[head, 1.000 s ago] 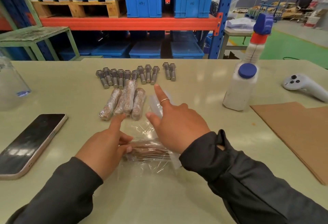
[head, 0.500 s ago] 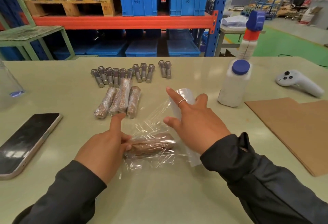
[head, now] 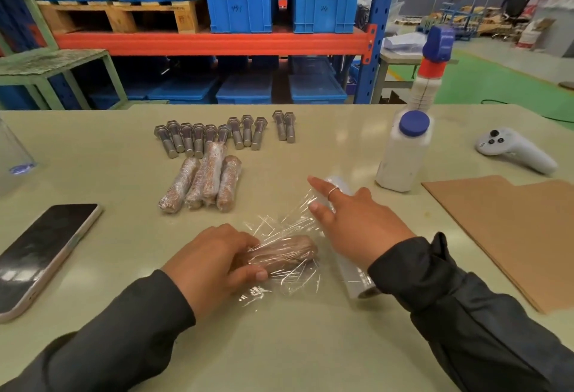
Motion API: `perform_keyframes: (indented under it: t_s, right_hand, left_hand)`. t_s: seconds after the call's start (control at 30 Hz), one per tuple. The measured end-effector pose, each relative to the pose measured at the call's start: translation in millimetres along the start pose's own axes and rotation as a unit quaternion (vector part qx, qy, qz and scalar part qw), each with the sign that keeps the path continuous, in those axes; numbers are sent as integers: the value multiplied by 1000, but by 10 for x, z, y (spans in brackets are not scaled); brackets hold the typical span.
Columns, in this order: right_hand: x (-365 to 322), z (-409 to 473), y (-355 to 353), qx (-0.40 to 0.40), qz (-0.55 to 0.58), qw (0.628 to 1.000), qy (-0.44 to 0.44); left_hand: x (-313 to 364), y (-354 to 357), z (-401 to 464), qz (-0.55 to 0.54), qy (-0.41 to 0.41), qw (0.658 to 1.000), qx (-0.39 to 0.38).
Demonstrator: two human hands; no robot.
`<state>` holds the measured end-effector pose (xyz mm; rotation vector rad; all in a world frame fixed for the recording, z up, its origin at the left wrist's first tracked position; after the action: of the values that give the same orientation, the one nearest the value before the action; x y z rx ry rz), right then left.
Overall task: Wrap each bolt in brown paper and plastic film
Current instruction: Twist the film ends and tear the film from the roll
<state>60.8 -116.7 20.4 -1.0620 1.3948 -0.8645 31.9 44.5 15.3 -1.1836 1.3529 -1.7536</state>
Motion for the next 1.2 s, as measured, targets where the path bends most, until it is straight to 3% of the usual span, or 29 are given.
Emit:
perform_keyframes:
  t_s: [0.3, 0.47, 0.63, 0.73, 1.0, 1.07, 1.13, 1.2]
  right_hand:
    - [267, 223, -195, 33, -10, 999, 41]
    - [400, 313, -127, 26, -12, 997, 69]
    - [452, 351, -79, 1, 28, 998, 60]
    - [404, 334, -52, -12, 46, 998, 43]
    - [263, 273, -58, 2, 31, 999, -7]
    - [299, 271, -95, 17, 60, 998, -8]
    - [309, 248, -160, 37, 83, 996, -21]
    - [327, 221, -235, 60, 101, 992, -35]
  left_hand:
    - [311, 35, 413, 150, 21, 988, 32]
    - [291, 83, 600, 125, -11, 991, -42]
    - [472, 85, 709, -44, 17, 998, -48]
    - [516, 368, 770, 38, 11, 996, -77]
    - [460, 259, 803, 91, -9, 995, 35]
    - [504, 126, 756, 109, 14, 989, 98]
    - [546, -23, 687, 76, 37, 983, 161]
    - [507, -72, 656, 38, 19, 984, 176]
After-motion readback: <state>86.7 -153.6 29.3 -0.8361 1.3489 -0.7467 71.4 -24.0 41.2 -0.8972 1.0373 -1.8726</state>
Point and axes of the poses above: each hand's wrist, its own z-axis towards the middle knuckle, its own y-axis out of the palm, x = y × z, the point moved 10 cm from there along z, towards the middle knuckle, and after that the axes turned 1 degree about -y, right-handed, at the moved point
